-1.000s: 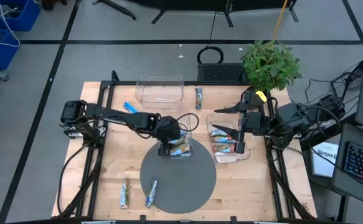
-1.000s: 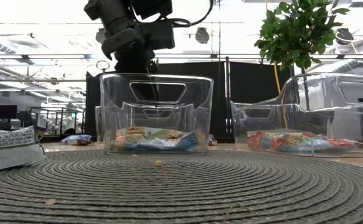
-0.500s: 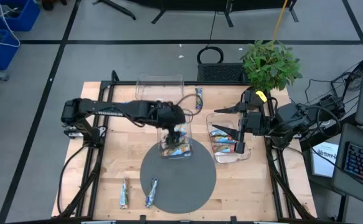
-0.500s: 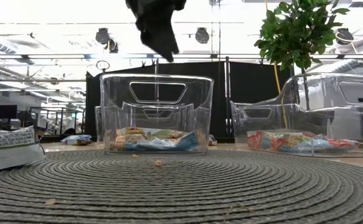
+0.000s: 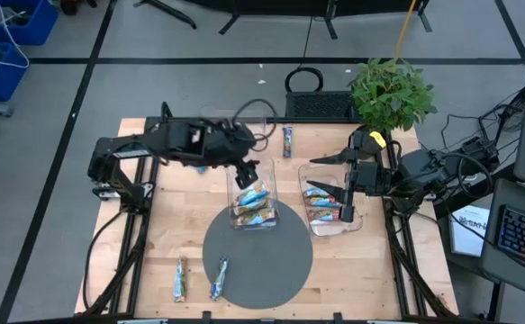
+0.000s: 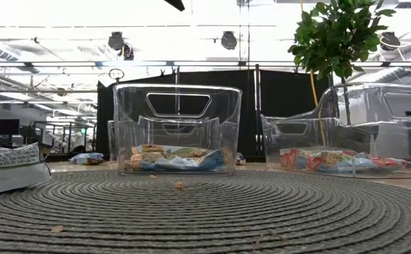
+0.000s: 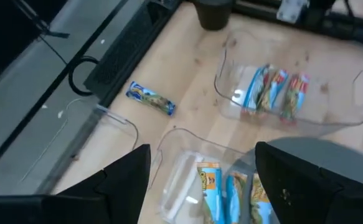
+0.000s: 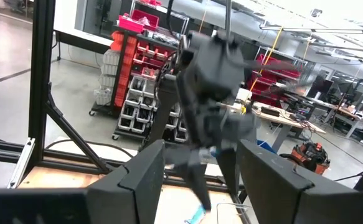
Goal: Pick and place Granola Bars by type
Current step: Put the yellow granola bar into the bottom left transparent bin
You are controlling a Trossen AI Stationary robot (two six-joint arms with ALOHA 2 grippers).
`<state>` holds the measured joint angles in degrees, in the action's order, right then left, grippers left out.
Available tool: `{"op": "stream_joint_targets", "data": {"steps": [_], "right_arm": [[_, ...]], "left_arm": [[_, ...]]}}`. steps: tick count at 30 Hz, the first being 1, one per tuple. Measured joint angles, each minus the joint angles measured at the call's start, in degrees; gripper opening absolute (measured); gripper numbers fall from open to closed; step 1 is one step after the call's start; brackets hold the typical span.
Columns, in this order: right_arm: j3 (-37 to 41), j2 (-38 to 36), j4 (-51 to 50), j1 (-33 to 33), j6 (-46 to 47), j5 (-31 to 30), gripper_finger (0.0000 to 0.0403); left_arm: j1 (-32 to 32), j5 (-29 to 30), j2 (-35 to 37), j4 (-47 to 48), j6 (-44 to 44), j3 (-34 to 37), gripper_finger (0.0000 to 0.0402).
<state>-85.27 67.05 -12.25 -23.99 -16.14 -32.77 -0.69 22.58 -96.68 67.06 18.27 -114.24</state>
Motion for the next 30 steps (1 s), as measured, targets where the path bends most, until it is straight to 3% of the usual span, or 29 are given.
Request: {"op": "stream_joint_targets", "data": {"steps": [5, 12, 16, 21, 30], "right_arm": [[0.0, 0.0, 0.0, 0.0, 0.0, 0.02, 0.0192], [0.0, 0.0, -0.02, 0.01, 0.02, 0.02, 0.0192], [0.0, 0.0, -0.05, 0.02, -0.13, 0.04, 0.0192], [0.0, -0.02, -0.37, 0.0, -1.07, 0.07, 0.0192], [0.0, -0.02, 0.02, 0.0, 2.17, 0.09, 0.0192]], "left_arm": [[-0.69, -0.01, 0.0, 8.09, 9.06, -7.02, 0.0278], [-4.62, -2.46, 0.01, 23.37, 30.7, -11.87, 0.0284], [-8.73, -6.25, 1.26, 23.02, 40.09, -11.2, 0.0277], [-13.71, -5.88, 2.18, 23.0, 50.04, -11.31, 0.0261], [-24.29, -7.51, 2.24, 22.88, 58.77, -10.37, 0.0227]]}}
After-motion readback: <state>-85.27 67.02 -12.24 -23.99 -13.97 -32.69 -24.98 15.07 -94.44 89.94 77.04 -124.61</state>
